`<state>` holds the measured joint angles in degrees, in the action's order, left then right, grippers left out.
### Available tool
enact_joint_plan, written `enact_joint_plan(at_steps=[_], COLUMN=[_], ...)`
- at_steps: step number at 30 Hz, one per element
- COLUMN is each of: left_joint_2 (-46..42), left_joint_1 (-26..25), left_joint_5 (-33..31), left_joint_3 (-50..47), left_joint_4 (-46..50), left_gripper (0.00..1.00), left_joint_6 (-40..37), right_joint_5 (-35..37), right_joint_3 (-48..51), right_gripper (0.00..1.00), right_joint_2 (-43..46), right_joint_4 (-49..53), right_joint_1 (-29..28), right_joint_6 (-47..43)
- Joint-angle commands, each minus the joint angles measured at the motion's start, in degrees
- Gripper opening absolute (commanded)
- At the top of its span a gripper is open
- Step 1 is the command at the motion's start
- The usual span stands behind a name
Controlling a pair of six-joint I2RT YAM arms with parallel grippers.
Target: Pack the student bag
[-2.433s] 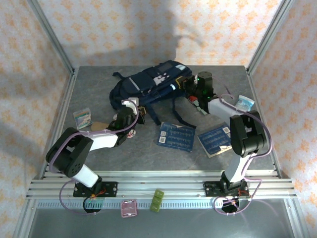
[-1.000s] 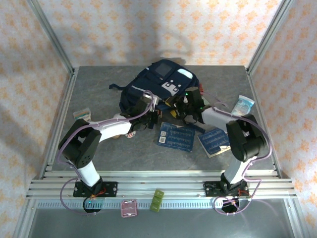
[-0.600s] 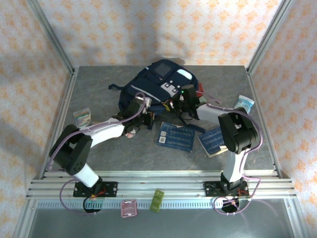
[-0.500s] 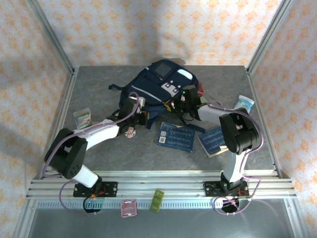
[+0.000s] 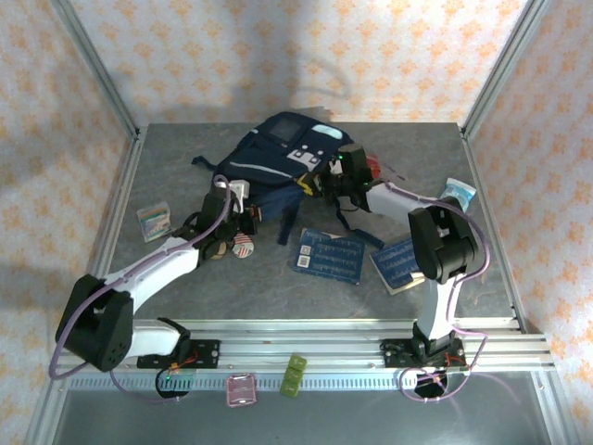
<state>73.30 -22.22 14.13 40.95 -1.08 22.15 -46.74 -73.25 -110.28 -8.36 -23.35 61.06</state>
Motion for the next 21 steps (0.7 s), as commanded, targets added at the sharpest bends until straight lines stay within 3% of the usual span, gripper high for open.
enact_joint_plan(at_steps=[1,8,10,11,13,15,21], left_joint_2=[-2.0,8.8,12.7,14.1,17.0,19.2,22.1], left_joint_1=[-1.0,-8.1,-10.0,-10.6,-11.4,-11.6,-12.0], left_joint_5=[-4.4,-4.7,-4.8,-5.1,-5.1,-4.4,-2.4], left_joint_3=[-0.7,7.8,11.4,12.6,15.1,17.0,19.5], left_joint_4=[4.8,-0.4,-1.5,-1.9,-2.9,-3.1,-2.7], left_gripper=[0.0,0.0,0.0,0.0,0.0,0.0,0.0], left_joint_6=[2.0,3.6,3.9,3.9,4.0,3.9,3.1], right_joint_5=[6.4,13.0,13.8,13.9,15.0,15.4,12.0], right_joint_3=[-5.3,-15.5,-19.8,-20.5,-18.2,-13.2,3.8], right_gripper=[0.0,0.01,0.28,0.36,0.49,0.56,0.6], right_joint_2=[-2.9,-10.2,-12.7,-12.8,-10.2,-6.0,6.5], right_joint_4=[0.0,7.0,14.1,16.0,17.8,17.2,11.4], right_joint_1=[4.4,9.9,10.6,10.6,10.1,10.0,9.3], right_joint_6=[-3.7,-5.9,-7.7,-9.0,-10.7,-11.2,-9.0])
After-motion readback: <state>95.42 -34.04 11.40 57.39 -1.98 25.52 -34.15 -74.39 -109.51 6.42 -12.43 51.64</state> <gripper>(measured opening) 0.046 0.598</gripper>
